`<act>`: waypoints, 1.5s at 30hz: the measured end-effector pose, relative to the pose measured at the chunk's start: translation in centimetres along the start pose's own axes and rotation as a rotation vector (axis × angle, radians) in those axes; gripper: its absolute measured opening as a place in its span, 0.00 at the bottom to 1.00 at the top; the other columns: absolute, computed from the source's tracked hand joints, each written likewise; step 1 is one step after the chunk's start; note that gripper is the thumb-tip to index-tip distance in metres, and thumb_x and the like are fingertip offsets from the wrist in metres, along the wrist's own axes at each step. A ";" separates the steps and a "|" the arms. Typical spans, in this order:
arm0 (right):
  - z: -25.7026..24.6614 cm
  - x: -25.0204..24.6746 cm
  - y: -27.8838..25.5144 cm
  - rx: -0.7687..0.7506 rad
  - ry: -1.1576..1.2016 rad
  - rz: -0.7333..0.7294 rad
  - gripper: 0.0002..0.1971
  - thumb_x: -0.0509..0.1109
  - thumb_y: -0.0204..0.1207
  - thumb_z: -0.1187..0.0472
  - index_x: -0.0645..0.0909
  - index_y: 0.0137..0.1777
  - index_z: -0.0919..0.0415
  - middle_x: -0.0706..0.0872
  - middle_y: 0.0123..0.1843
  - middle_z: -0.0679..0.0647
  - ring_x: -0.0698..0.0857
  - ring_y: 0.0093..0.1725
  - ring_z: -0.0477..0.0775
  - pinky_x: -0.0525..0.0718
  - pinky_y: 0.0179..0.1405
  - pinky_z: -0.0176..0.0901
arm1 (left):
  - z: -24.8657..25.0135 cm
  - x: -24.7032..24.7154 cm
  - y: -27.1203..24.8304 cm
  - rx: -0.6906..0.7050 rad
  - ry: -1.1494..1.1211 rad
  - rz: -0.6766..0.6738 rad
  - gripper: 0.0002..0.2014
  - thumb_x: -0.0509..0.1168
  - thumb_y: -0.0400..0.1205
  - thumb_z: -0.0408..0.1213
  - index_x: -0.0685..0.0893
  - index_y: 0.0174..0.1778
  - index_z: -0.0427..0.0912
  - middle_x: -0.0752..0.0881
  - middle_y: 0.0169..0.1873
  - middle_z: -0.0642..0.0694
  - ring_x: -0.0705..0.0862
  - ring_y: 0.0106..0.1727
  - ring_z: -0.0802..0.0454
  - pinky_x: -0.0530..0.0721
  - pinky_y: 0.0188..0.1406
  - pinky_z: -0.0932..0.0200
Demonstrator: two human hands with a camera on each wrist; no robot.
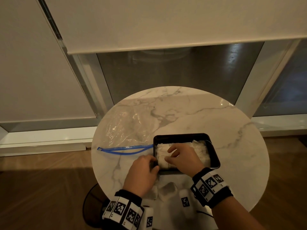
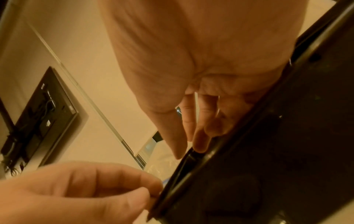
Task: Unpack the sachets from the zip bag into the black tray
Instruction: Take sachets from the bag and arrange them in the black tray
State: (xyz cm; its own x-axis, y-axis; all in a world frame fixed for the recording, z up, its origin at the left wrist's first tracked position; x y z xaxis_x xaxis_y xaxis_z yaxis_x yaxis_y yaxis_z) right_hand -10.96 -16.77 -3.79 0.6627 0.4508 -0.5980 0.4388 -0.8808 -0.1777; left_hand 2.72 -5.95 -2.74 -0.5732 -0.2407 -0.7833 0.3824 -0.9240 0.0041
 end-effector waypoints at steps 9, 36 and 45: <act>0.3 -2.3 -5.1 -0.008 0.239 -0.108 0.04 0.79 0.74 0.54 0.89 0.43 0.53 0.91 0.36 0.51 0.87 0.34 0.45 0.83 0.36 0.38 | -1.3 -1.1 -0.3 -0.084 0.120 -0.173 0.07 0.69 0.82 0.37 0.85 0.54 0.50 0.86 0.47 0.53 0.84 0.49 0.57 0.83 0.51 0.62; 3.1 5.7 -6.5 0.019 -0.417 -0.337 0.13 0.77 0.75 0.54 0.79 0.57 0.45 0.85 0.59 0.48 0.84 0.57 0.51 0.85 0.60 0.50 | -3.3 0.9 -3.5 -0.343 0.332 -0.372 0.20 0.77 0.76 0.48 0.83 0.60 0.45 0.85 0.59 0.45 0.84 0.60 0.48 0.82 0.57 0.58; 2.9 4.8 -6.4 -0.031 -0.319 -0.310 0.09 0.78 0.74 0.48 0.80 0.39 0.43 0.85 0.46 0.42 0.85 0.48 0.46 0.87 0.54 0.46 | -4.3 1.3 -3.5 -0.340 0.273 -0.397 0.20 0.79 0.73 0.48 0.81 0.56 0.48 0.82 0.56 0.48 0.82 0.54 0.51 0.81 0.53 0.60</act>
State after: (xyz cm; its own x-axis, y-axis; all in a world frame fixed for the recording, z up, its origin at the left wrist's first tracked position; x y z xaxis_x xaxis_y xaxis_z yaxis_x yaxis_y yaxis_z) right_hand -12.33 -9.43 -7.82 0.2785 0.6216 -0.7321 0.6084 -0.7040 -0.3664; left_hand 3.77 -1.78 -6.39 -0.5299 0.2308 -0.8160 0.4138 -0.7695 -0.4864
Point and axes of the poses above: each hand's wrist, its own y-axis towards the middle knuckle, its own x-axis out of the palm, z = x × y, the point moved 9 cm from there along y, towards the middle knuckle
